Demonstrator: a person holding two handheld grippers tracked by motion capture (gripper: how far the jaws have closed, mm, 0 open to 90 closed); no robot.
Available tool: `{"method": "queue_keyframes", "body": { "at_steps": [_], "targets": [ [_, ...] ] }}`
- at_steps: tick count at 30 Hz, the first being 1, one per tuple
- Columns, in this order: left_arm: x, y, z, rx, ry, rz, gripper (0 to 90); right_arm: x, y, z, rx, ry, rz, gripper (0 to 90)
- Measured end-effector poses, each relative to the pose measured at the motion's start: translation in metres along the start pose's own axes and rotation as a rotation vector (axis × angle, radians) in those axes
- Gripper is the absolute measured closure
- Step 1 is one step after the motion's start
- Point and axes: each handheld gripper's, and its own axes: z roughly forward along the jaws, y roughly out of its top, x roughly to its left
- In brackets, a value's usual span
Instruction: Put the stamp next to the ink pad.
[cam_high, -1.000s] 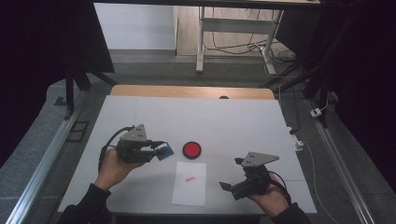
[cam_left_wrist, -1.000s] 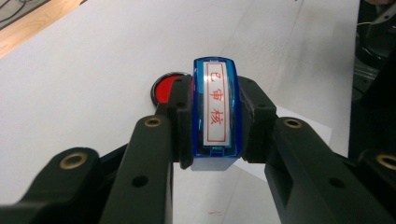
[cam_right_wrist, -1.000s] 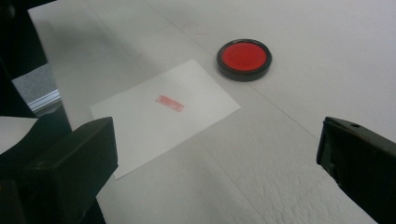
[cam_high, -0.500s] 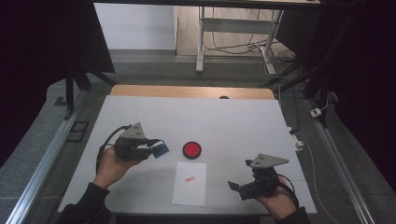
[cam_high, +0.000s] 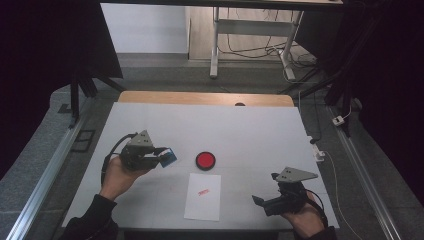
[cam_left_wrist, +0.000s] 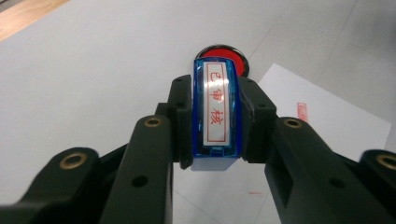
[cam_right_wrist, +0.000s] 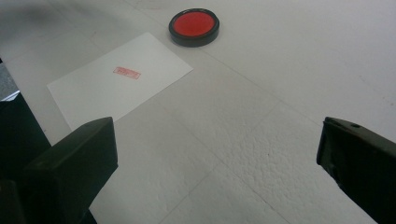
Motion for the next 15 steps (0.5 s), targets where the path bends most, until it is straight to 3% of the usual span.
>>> {"method": "queue_keyframes", "body": {
  "at_steps": [15],
  "targets": [
    [0.014,-0.011,0.012,0.051,0.047,-0.038,69.8,-0.001,-0.007,-0.008,0.011,-0.018,0.033,0.0]
  ]
}}
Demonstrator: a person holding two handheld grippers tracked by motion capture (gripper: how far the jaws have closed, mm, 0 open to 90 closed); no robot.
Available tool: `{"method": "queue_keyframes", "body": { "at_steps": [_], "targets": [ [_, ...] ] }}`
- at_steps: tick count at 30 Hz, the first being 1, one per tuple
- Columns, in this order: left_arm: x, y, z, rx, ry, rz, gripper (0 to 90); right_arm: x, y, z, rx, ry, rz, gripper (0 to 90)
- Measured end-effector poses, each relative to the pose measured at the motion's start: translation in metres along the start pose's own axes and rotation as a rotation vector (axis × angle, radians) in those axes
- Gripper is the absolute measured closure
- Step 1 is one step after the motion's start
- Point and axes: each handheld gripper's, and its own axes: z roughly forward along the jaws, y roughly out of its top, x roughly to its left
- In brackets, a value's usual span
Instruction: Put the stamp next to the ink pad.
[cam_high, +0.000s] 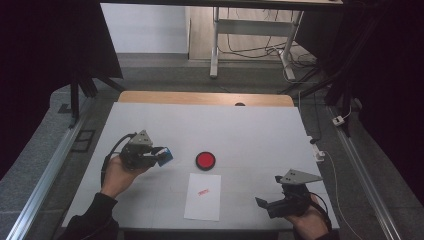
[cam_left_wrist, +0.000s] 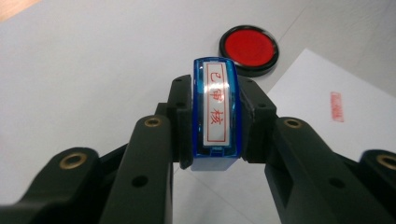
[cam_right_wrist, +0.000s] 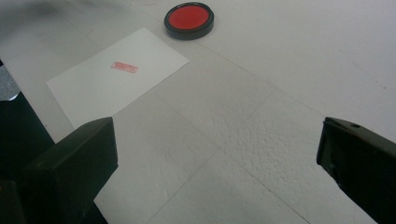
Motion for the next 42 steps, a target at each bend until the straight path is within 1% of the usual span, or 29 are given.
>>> {"method": "queue_keyframes", "body": {
  "at_steps": [3,13,17,25,27,31,34,35,37,42],
  "targets": [
    [0.002,-0.002,0.002,0.006,0.006,-0.006,69.8,-0.001,-0.001,-0.001,-0.008,0.003,0.008,0.0],
    [0.006,-0.007,0.012,0.04,0.028,-0.004,69.9,0.0,-0.002,-0.003,-0.008,-0.01,0.012,0.0],
    [0.009,-0.01,0.015,0.051,0.03,-0.018,69.9,-0.001,-0.002,-0.004,-0.012,-0.01,0.017,0.0],
    [0.015,-0.017,0.023,0.078,0.027,-0.032,69.9,0.0,-0.002,-0.005,-0.006,-0.013,0.015,0.0],
    [0.015,-0.018,0.024,0.084,0.029,-0.025,69.9,0.0,-0.002,-0.005,-0.007,-0.012,0.013,0.0],
    [0.016,-0.02,0.028,0.093,0.025,-0.03,69.8,0.0,-0.002,-0.004,-0.004,-0.011,0.009,0.0],
    [0.016,-0.021,0.031,0.117,0.017,-0.028,69.8,0.0,-0.002,-0.004,-0.003,-0.011,0.009,0.0],
    [0.016,-0.021,0.033,0.131,0.023,-0.025,69.8,0.0,-0.002,-0.004,-0.002,-0.01,0.008,0.0],
    [0.016,-0.022,0.033,0.128,0.02,-0.015,69.5,0.0,-0.002,-0.004,0.001,-0.009,0.006,0.0],
    [0.016,-0.022,0.034,0.134,0.023,-0.013,69.5,0.0,-0.002,-0.004,0.001,-0.007,0.006,0.0]
  ]
}}
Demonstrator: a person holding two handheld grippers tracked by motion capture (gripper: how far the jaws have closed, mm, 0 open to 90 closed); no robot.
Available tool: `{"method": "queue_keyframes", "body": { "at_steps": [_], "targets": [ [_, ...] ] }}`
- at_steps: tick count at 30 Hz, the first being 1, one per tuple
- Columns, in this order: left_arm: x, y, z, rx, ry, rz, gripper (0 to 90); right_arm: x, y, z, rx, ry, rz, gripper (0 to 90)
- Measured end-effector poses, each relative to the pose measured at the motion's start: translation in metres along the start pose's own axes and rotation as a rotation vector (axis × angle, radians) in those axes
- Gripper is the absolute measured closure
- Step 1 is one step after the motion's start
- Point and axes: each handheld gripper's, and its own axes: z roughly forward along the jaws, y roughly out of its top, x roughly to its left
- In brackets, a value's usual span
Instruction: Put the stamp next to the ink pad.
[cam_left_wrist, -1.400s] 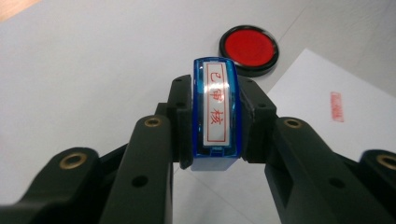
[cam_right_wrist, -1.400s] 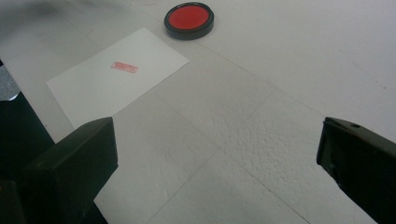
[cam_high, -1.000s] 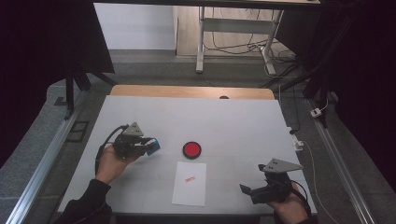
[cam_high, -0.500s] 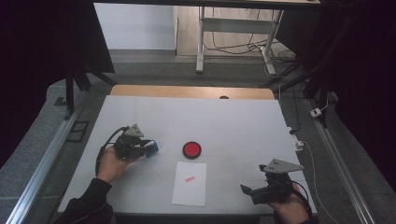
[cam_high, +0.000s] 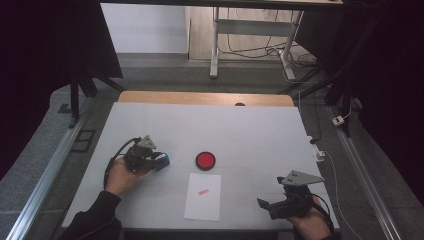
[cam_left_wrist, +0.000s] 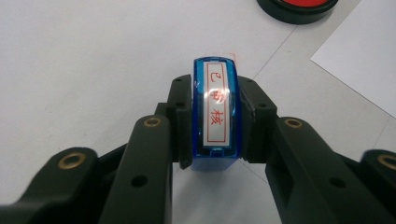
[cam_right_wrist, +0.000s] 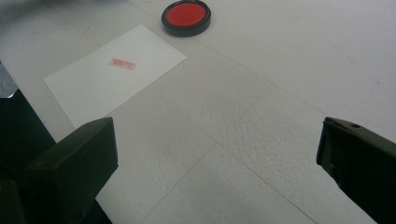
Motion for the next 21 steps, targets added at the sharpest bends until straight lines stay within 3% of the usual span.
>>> {"method": "queue_keyframes", "body": {
  "at_steps": [11,17,21],
  "targets": [
    [0.001,0.002,-0.004,-0.025,-0.004,-0.042,54.4,-0.001,0.0,0.0,0.013,-0.022,0.012,0.0],
    [-0.001,0.003,-0.01,-0.053,-0.027,-0.084,37.7,-0.004,0.0,-0.001,0.022,-0.041,0.034,0.0],
    [-0.006,0.003,-0.017,-0.068,-0.028,-0.076,29.2,-0.005,-0.001,-0.001,0.029,-0.057,0.044,0.0]
  ]
}}
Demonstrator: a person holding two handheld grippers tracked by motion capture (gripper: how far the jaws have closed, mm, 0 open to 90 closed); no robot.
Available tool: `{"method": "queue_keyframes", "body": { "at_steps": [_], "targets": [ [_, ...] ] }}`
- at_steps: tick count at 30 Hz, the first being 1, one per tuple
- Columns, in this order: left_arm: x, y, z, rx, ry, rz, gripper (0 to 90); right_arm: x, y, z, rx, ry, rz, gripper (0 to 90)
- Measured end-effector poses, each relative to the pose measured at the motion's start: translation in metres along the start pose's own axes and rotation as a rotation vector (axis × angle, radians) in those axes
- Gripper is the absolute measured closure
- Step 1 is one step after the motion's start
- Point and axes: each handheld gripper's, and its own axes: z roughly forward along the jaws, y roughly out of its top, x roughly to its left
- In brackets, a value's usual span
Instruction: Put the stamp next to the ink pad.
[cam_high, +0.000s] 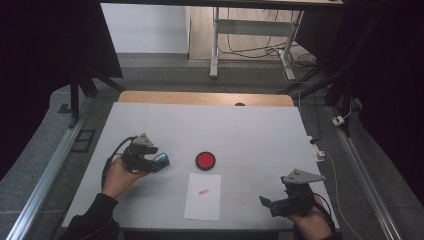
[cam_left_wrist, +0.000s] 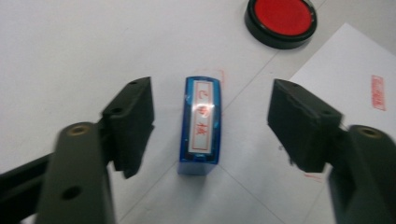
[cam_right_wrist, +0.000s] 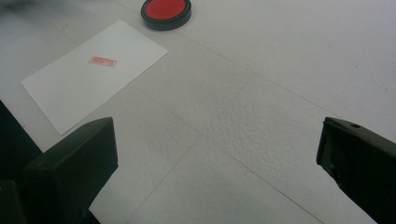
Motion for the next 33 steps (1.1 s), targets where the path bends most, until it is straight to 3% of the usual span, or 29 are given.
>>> {"method": "queue_keyframes", "body": {
  "at_steps": [9,16,20,33],
  "targets": [
    [-0.012,0.002,-0.018,-0.059,-0.054,-0.018,15.2,-0.002,-0.001,-0.002,-0.005,0.012,0.02,0.0],
    [-0.02,-0.005,-0.036,-0.104,-0.099,-0.064,9.1,-0.002,-0.001,-0.003,-0.011,0.018,0.02,0.0],
    [-0.026,-0.009,-0.041,-0.099,-0.077,-0.064,7.3,-0.002,-0.001,-0.003,-0.018,0.018,0.029,0.0],
    [-0.041,-0.035,-0.068,-0.139,-0.061,-0.094,1.8,-0.002,-0.001,-0.003,-0.01,0.012,0.013,0.0]
  ]
}}
